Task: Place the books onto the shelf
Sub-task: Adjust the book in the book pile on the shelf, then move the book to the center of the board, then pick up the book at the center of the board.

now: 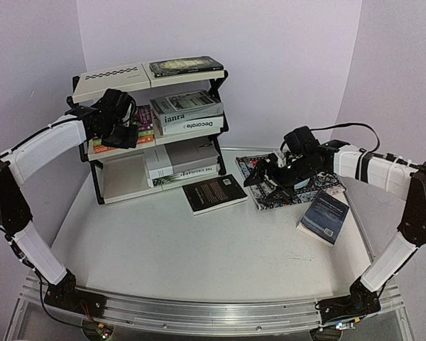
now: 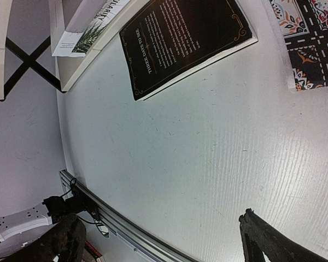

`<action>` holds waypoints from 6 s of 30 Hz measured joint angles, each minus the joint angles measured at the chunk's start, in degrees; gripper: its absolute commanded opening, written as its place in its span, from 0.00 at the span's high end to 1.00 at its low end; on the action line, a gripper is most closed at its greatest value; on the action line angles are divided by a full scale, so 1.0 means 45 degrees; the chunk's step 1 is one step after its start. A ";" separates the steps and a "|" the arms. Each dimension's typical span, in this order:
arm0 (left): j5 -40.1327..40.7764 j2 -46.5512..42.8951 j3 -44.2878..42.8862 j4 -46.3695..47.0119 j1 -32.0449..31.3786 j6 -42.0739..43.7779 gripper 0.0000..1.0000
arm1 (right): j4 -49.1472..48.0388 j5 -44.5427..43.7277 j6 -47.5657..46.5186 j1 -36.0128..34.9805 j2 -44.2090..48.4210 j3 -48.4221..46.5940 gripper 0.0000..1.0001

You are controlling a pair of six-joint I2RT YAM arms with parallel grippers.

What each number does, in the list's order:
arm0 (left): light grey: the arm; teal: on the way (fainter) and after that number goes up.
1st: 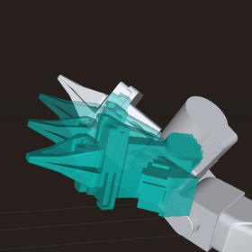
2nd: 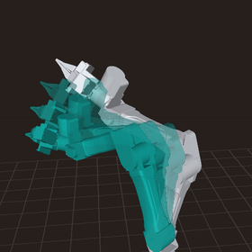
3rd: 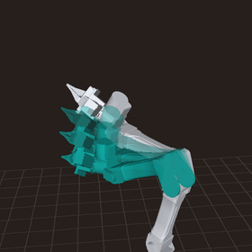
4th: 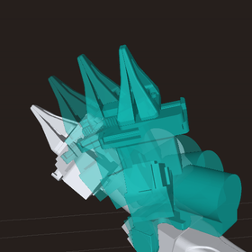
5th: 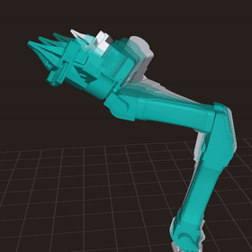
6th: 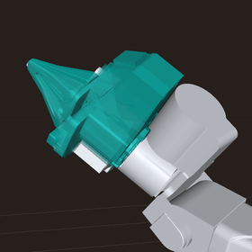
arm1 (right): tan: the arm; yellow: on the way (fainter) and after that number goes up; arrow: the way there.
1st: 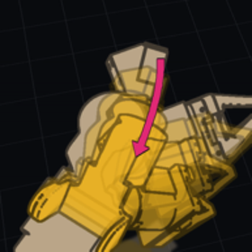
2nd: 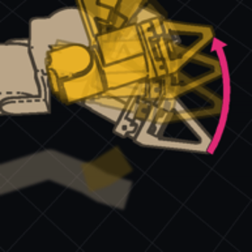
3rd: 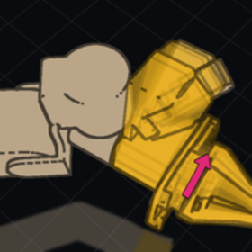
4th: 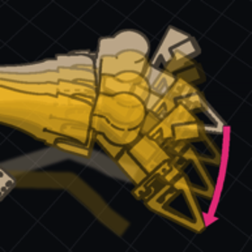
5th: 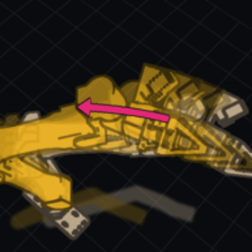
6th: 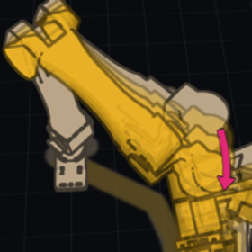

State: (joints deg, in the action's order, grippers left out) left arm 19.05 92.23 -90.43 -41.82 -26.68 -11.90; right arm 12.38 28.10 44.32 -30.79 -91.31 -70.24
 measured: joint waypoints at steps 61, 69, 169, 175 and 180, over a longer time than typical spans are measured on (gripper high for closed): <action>-0.5489 0.1495 0.8864 1.0836 -0.2374 -0.6966 0.16 | -0.2391 -0.3133 -0.3150 0.0384 -0.7924 -0.5203 0.19; -0.5661 0.2762 0.8181 1.1676 -0.2374 -0.7479 0.26 | -0.2459 -0.3012 -0.3396 0.0418 -0.8829 -0.5814 0.27; -1.0576 0.2279 0.8656 1.2156 -0.3277 -0.7493 1.00 | -0.2879 0.0325 -0.1390 0.0399 -0.2203 0.3079 0.21; -1.1241 0.1026 0.9031 1.1912 -0.3272 -0.6053 1.00 | -0.1968 0.0456 -0.3867 0.0505 -0.1404 0.2214 0.16; -1.1404 0.0396 0.8930 1.0553 -0.3351 -0.3946 1.00 | -0.1337 0.1805 -0.6389 0.0505 -0.1142 0.0446 0.15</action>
State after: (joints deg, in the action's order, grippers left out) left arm -32.27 94.01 -50.25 5.67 -41.76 -29.65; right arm 6.36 36.22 15.57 -28.51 -96.45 -68.23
